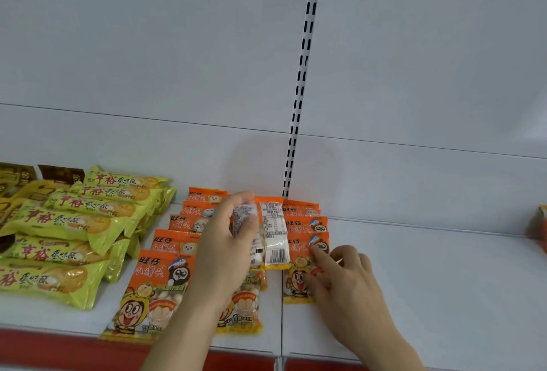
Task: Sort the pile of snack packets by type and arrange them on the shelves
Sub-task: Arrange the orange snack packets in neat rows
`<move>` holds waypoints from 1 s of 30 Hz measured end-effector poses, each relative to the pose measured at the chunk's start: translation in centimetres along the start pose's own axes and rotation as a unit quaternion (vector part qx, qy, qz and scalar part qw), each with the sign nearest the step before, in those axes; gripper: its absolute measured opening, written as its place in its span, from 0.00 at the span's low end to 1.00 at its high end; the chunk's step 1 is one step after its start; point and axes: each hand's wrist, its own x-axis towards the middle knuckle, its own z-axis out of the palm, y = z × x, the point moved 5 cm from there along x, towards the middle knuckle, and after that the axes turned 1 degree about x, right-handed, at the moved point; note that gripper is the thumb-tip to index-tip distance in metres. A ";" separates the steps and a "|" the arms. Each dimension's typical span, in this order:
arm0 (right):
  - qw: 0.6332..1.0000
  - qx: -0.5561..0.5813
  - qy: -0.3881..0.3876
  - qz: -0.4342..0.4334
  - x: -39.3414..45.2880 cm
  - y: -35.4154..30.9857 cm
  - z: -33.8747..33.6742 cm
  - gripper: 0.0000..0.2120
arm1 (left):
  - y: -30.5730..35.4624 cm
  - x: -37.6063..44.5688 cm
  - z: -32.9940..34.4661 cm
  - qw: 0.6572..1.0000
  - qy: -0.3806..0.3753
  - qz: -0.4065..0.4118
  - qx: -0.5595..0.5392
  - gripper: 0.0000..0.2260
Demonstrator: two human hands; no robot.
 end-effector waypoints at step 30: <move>0.937 0.273 0.206 -0.074 -2.6 -5.0 -5.4 0.18 | 2.2 -3.3 2.0 0.987 -0.040 -0.027 -0.156 0.10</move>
